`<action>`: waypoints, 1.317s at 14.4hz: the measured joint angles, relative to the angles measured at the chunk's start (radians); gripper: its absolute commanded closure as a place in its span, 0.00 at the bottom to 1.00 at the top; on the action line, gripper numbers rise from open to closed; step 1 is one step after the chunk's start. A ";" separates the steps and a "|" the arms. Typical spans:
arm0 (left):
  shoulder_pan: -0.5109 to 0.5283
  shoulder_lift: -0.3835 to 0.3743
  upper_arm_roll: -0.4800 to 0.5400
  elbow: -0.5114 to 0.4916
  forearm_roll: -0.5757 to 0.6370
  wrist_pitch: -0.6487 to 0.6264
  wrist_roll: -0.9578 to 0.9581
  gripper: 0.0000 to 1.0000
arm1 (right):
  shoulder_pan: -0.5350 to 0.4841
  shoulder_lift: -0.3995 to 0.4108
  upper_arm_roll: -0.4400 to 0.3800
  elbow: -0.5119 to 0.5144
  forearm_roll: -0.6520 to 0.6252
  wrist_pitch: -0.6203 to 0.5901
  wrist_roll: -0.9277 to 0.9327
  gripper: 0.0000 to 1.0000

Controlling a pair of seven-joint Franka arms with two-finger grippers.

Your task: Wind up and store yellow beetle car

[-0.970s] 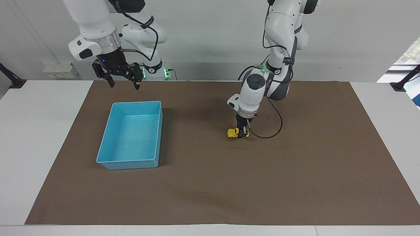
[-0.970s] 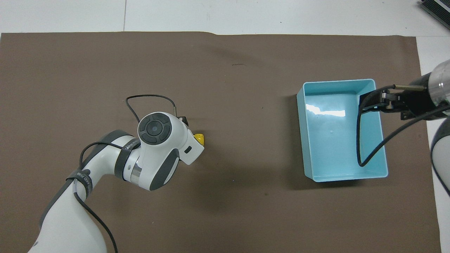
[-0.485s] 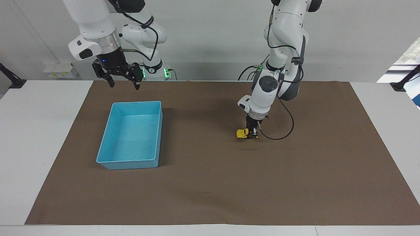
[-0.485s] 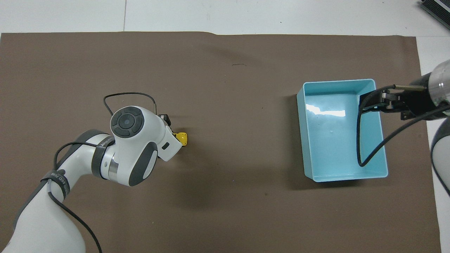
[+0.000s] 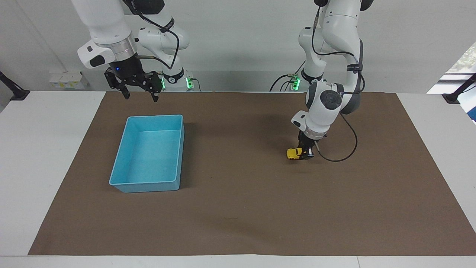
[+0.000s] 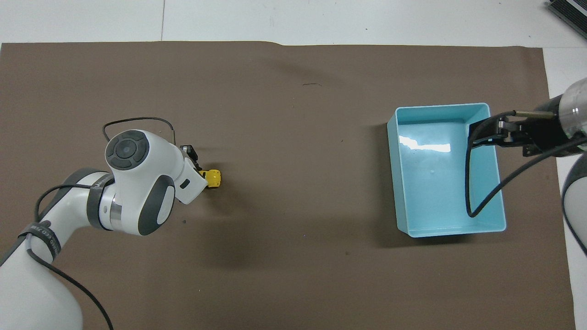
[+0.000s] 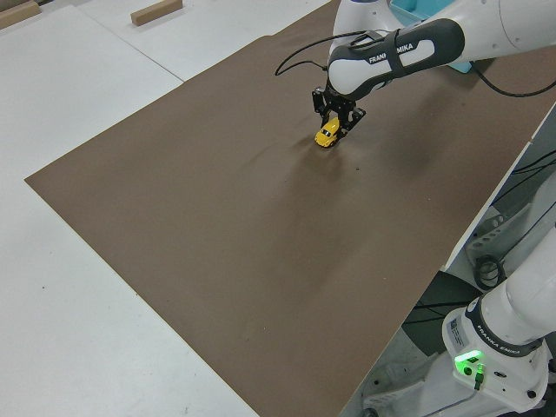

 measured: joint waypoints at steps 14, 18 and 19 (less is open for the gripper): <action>0.042 -0.035 0.037 0.167 0.003 -0.204 -0.384 0.00 | -0.012 0.000 -0.001 0.000 0.000 0.000 -0.003 0.00; 0.063 -0.036 0.074 0.218 0.004 -0.207 -0.832 0.00 | -0.011 0.000 -0.001 0.000 0.000 0.000 -0.088 0.00; 0.064 -0.037 0.092 0.231 0.004 -0.213 -0.927 0.00 | -0.012 0.000 -0.001 0.000 0.000 0.000 -0.114 0.00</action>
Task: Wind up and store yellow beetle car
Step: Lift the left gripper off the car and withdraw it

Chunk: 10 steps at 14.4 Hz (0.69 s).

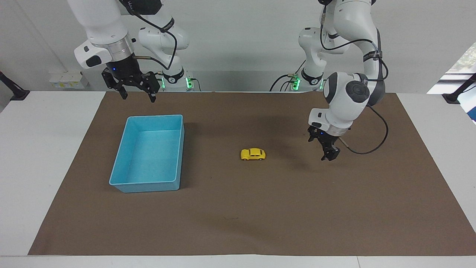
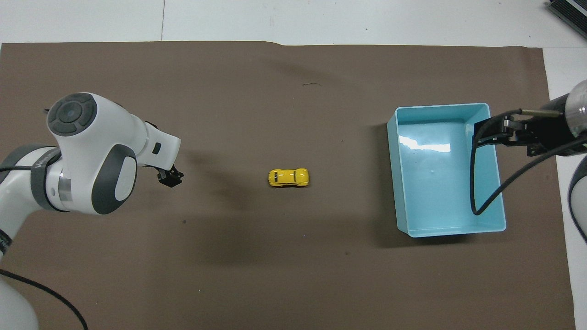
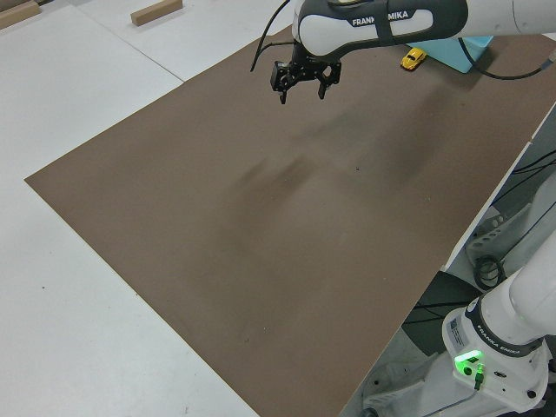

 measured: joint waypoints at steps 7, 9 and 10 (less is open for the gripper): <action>0.012 -0.034 0.111 0.179 0.000 -0.285 -0.286 0.00 | 0.000 -0.001 0.000 -0.007 0.000 0.000 -0.264 0.00; 0.012 -0.056 0.130 0.237 0.008 -0.386 -0.288 0.00 | 0.001 -0.008 0.002 -0.019 0.000 0.000 -0.411 0.00; 0.013 -0.065 0.132 0.266 0.034 -0.435 -0.288 0.00 | 0.002 -0.018 0.004 -0.033 0.000 0.000 -0.485 0.00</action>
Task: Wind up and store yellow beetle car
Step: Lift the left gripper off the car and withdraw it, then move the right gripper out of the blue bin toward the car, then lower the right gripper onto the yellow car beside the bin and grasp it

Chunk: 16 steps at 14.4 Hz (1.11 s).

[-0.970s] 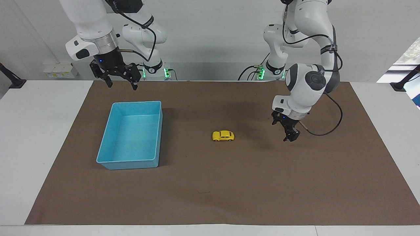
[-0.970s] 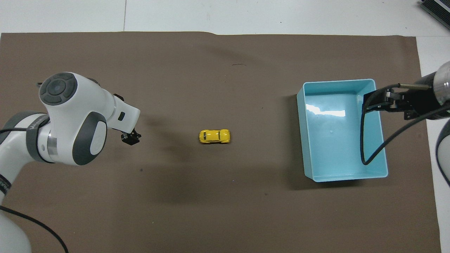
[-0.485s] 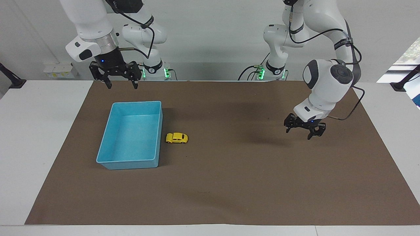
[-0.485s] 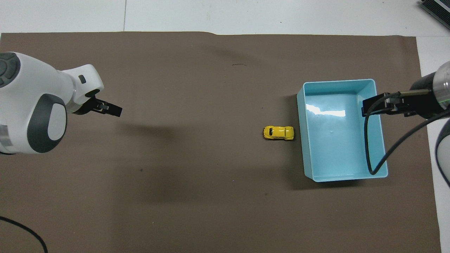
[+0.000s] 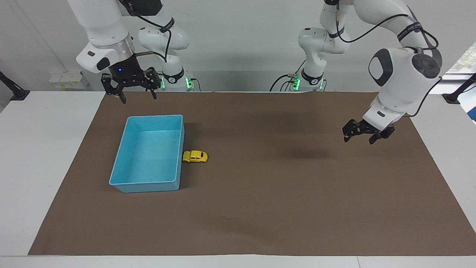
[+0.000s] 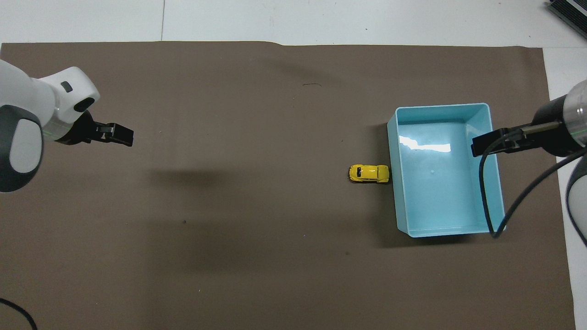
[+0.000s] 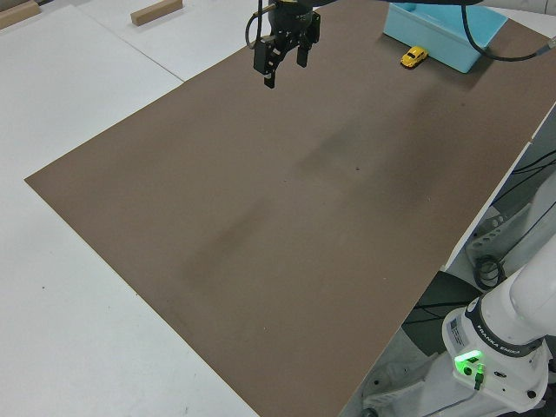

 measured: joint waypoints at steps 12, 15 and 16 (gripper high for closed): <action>0.000 -0.020 -0.008 0.071 0.050 -0.103 -0.005 0.00 | 0.111 -0.040 0.011 -0.179 0.000 0.144 -0.746 0.00; 0.000 -0.021 -0.008 0.071 0.050 -0.103 -0.006 0.00 | 0.129 -0.022 0.011 -0.194 0.000 0.171 -0.785 0.00; 0.000 -0.021 -0.008 0.071 0.050 -0.103 -0.007 0.00 | 0.132 -0.015 0.011 -0.197 0.000 0.180 -0.801 0.00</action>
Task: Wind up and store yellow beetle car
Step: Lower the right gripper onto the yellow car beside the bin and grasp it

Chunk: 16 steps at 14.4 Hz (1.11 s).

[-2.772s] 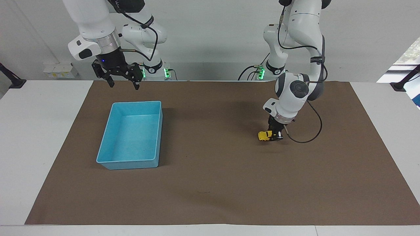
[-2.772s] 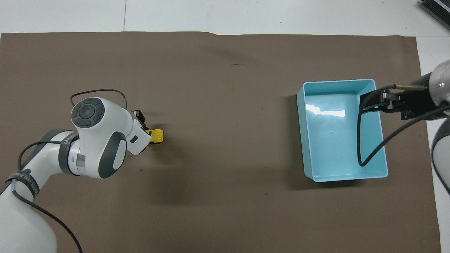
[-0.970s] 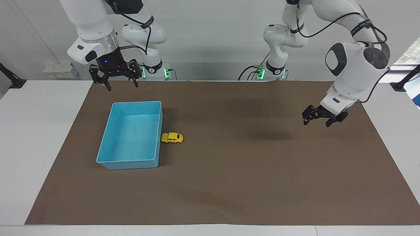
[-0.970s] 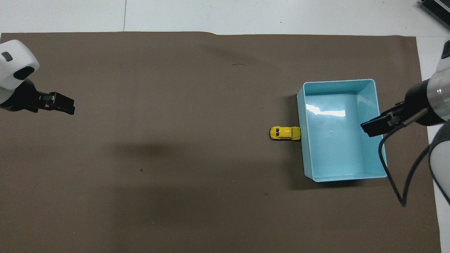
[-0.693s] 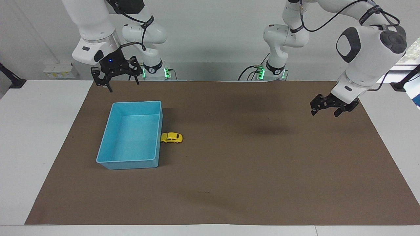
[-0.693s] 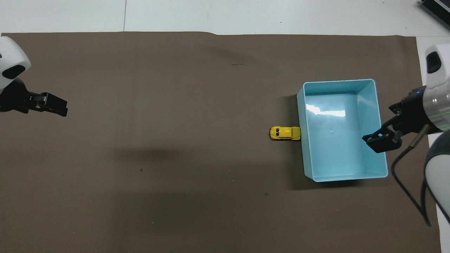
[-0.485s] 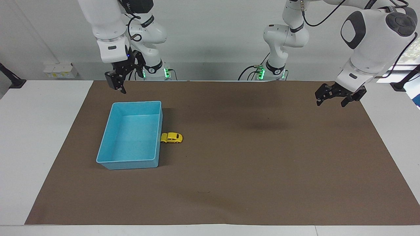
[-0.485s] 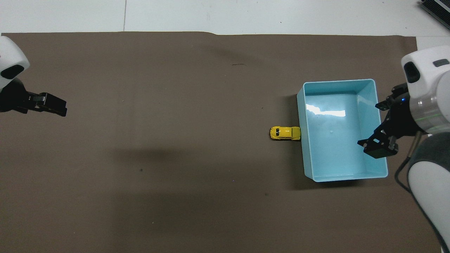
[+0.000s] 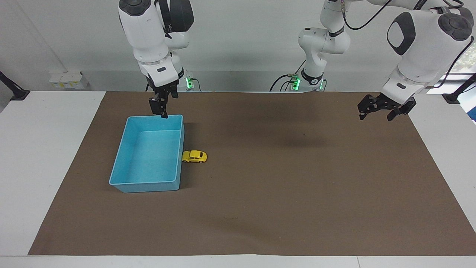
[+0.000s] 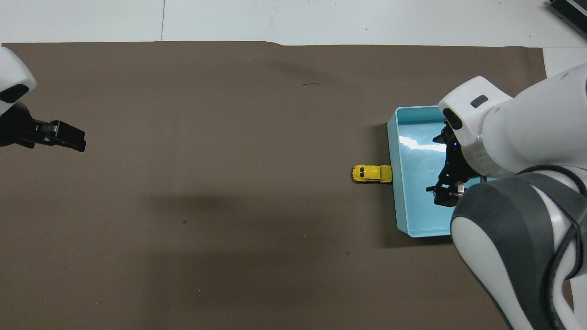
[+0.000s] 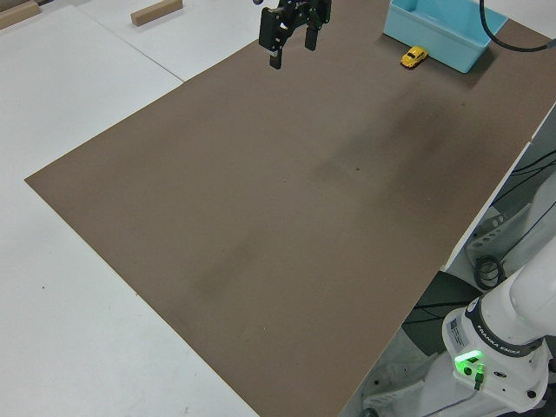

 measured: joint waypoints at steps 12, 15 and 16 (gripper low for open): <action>0.051 -0.003 -0.027 0.001 0.000 0.000 -0.017 0.00 | 0.053 0.075 -0.005 -0.220 0.000 0.313 -0.067 0.00; 0.203 -0.010 -0.165 0.003 0.000 0.000 -0.017 0.00 | 0.053 0.110 -0.005 -0.239 -0.002 0.377 -0.071 0.00; 0.244 -0.011 -0.206 0.003 0.000 -0.001 -0.017 0.00 | 0.053 0.126 -0.005 -0.244 -0.002 0.399 -0.071 0.00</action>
